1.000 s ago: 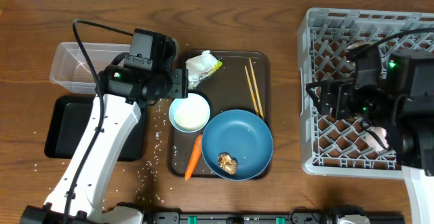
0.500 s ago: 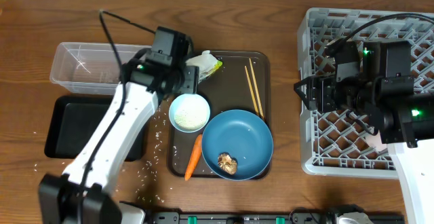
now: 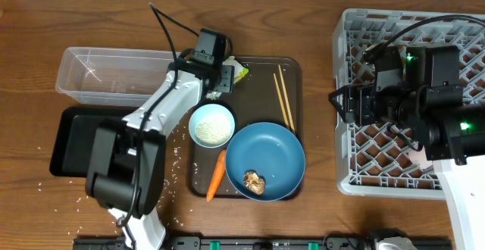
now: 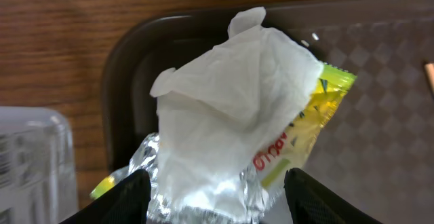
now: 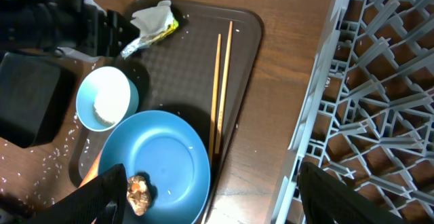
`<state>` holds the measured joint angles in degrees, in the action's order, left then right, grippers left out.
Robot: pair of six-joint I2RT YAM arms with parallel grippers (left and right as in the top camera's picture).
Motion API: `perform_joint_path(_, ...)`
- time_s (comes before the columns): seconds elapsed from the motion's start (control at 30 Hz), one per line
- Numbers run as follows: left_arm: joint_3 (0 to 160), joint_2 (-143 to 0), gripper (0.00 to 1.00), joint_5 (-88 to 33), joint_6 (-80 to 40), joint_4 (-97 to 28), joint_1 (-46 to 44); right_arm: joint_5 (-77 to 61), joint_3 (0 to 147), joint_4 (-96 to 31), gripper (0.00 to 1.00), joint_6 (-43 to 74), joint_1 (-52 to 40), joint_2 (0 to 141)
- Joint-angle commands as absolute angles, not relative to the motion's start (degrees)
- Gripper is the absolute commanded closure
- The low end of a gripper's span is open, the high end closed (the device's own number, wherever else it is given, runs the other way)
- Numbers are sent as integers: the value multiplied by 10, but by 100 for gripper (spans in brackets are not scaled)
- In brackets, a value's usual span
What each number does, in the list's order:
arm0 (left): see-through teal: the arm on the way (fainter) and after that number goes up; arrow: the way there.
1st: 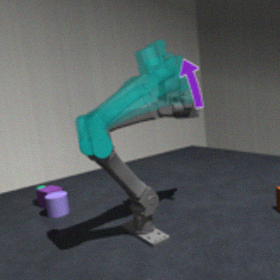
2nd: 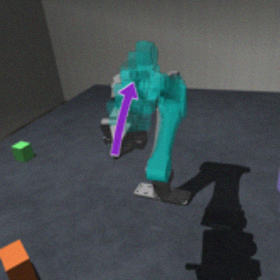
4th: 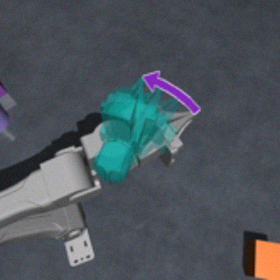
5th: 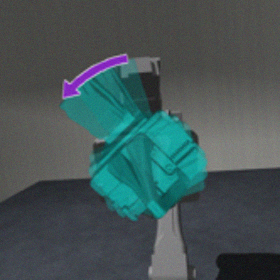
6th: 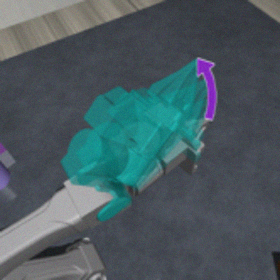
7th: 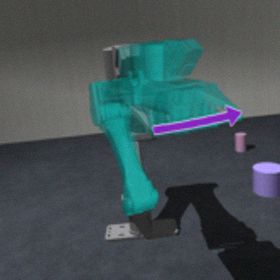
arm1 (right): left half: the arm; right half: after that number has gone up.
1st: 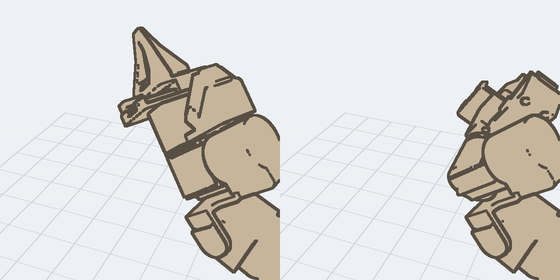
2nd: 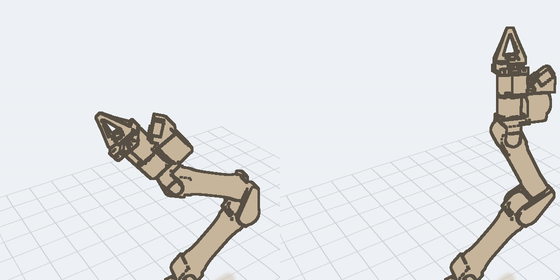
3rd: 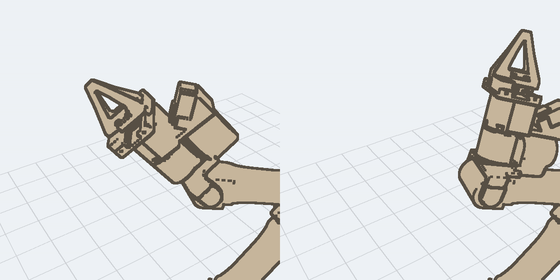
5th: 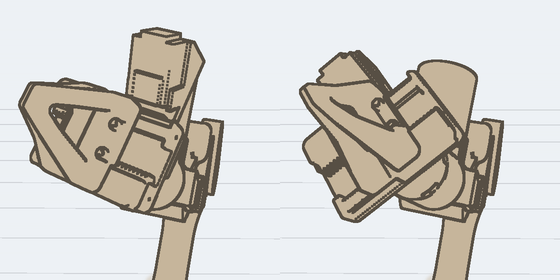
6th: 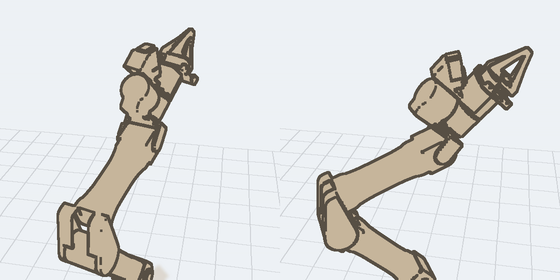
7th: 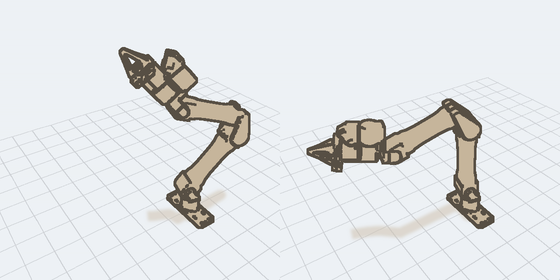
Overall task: Sort waste into correct bins and load items into the dishwasher rack
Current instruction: 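Carry the trash left and release it into the clear plastic bin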
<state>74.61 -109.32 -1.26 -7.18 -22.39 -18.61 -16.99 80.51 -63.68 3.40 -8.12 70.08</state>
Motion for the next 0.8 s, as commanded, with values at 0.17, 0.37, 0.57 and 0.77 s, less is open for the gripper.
perform_joint_path(0.17, 751, -1147, 46, 9, -62, -197, -187, -168, 809, -636, 26, 29, -87, 700)
perform_joint_path(0.37, 750, -1160, 70, 6, -63, -190, -187, -165, 809, -634, 25, 29, -87, 701)
perform_joint_path(0.57, 751, -1117, 89, 4, -63, -213, -192, -163, 809, -632, 25, 29, -87, 701)
perform_joint_path(0.77, 751, -1035, 89, 5, -62, -257, -209, -163, 809, -632, 25, 29, -87, 701)
